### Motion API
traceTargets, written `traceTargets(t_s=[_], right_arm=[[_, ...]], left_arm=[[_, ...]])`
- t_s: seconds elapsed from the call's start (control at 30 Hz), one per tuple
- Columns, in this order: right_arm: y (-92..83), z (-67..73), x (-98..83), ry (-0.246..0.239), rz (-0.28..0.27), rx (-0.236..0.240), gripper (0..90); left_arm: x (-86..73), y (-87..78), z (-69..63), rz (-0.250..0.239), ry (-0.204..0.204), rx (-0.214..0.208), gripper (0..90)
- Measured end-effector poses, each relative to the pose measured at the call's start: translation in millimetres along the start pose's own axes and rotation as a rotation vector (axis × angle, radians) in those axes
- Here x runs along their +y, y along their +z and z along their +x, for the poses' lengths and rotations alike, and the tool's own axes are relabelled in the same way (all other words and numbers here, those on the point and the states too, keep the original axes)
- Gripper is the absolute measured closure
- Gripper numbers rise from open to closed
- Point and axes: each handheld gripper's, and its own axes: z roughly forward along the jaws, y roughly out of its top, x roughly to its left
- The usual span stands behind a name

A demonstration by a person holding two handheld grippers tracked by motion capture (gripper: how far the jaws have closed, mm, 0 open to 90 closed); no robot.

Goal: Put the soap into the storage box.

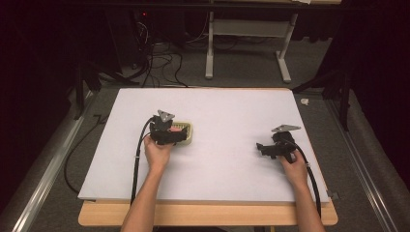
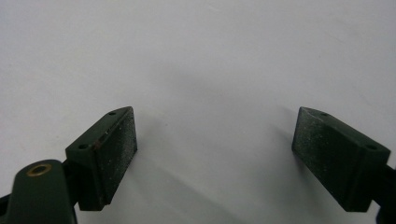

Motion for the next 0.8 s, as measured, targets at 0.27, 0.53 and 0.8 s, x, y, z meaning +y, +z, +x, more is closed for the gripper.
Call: traceTargets(t_s=[0.27, 0.53, 0.8], right_arm=[[0.0, 0.0, 0.0, 0.0, 0.0, 0.0, 14.5], [0.0, 0.1, 0.0, 0.002, 0.001, 0.0, 14.5], [0.0, 0.0, 0.0, 0.0, 0.001, 0.0, 14.5]], left_arm=[[-3.3, 5.5, 1.3, 0.022, -0.015, -0.005, 14.8], [-3.1, 2.7, -0.1, 0.019, 0.013, -0.006, 29.6], [-8.5, 5.2, 1.6, 0.048, 0.029, 0.007, 26.7]])
